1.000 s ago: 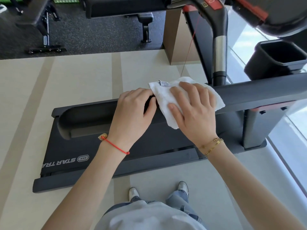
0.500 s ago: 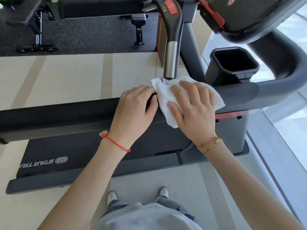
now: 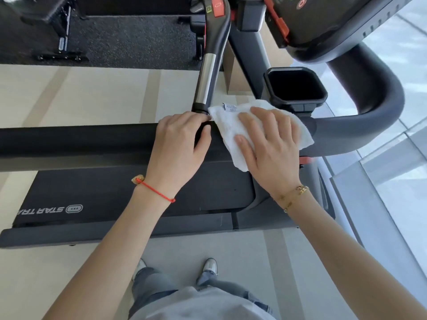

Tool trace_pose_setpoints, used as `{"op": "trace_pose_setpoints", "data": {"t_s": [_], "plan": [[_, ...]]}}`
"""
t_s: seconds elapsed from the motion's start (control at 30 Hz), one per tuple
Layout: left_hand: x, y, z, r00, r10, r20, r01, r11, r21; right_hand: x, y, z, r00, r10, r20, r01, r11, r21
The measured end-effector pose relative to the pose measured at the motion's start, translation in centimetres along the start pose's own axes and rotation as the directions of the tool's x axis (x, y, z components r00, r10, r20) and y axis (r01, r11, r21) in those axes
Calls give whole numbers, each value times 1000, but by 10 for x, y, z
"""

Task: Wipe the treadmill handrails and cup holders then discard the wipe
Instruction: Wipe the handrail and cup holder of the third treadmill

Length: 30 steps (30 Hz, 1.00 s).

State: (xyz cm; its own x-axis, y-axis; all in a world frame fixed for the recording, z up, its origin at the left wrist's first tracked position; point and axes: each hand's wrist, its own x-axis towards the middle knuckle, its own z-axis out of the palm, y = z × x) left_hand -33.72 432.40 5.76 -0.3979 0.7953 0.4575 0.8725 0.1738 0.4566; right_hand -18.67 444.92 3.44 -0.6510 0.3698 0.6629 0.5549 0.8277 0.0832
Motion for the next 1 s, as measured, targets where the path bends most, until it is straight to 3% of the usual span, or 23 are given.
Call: {"op": "trace_pose_setpoints", "data": {"t_s": [0.17,0.37,0.6,0.77,1.0], "plan": [[-2,4,2,999,-18,-29,19,1000,18,-5,35,-13,997,62,36,-62,998,13],[-3,3,1,1000,-9,-25,9,1000,14,4,20,-17,989,121,86,-123,992,27],[-2,-5,-1,1000,15,-11,-15,1000,3,18,-12,-14,971,-75,228,73,997,18],[-8,-18,-9,998,-8,-65,11,998,54,25,-13,-18,949,-128,290,121,992,43],[-21,-55,-33,988,-84,-126,100,987,123,59,-57,-9,859,-287,424,255,958,132]]}}
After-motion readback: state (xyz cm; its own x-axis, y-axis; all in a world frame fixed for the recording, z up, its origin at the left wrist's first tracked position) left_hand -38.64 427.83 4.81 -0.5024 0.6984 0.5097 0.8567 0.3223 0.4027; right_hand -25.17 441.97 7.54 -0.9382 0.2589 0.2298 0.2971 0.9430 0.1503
